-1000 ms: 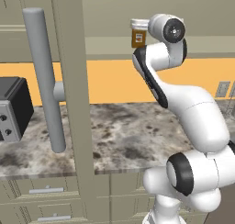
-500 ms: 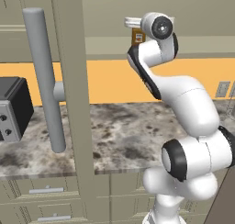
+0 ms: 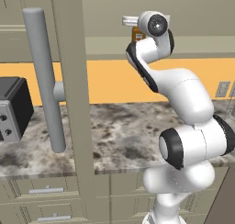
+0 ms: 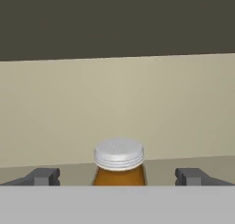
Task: Collect the turmeric, mayonnaise, and shaker from the cabinet and place them next to the stove.
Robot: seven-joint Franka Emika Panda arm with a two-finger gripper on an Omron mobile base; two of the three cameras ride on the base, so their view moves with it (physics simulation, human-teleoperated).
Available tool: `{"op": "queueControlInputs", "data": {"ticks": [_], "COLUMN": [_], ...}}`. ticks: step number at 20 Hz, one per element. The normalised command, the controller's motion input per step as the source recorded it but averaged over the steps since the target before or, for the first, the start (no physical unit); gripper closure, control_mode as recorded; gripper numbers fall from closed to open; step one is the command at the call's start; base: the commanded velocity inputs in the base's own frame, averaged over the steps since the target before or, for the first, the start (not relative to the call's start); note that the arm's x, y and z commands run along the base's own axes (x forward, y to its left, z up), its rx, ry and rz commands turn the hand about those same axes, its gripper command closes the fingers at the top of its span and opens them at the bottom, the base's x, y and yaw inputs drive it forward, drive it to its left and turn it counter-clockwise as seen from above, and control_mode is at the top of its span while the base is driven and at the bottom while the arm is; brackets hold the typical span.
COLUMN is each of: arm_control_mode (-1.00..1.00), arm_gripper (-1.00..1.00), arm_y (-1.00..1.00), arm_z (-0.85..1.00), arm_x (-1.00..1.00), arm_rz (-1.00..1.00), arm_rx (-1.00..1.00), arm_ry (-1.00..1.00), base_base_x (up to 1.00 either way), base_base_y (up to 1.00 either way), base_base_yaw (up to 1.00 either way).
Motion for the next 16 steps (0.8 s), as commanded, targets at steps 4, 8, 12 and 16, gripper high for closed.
{"op": "queueControlInputs", "data": {"ticks": [4, 8, 12, 16], "arm_control_mode": [-1.0, -1.0, -1.0, -1.0], "arm_gripper": [-1.0, -1.0, -1.0, -1.0], "arm_y": [0.0, 0.0, 0.0, 0.0], "arm_z": [0.0, -0.03, -0.07, -0.08], "arm_x": [0.28, 0.25, 0.2, 0.15], "arm_rz": [0.0, 0.0, 0.0, 0.0], "arm_rx": [-0.02, -0.04, -0.04, -0.04], "arm_ry": [0.0, 0.0, 0.0, 0.0], "base_base_x": [0.0, 0.0, 0.0, 0.0], "base_base_y": [0.0, 0.0, 0.0, 0.0], "base_base_yaw": [0.0, 0.0, 0.0, 0.0]}}
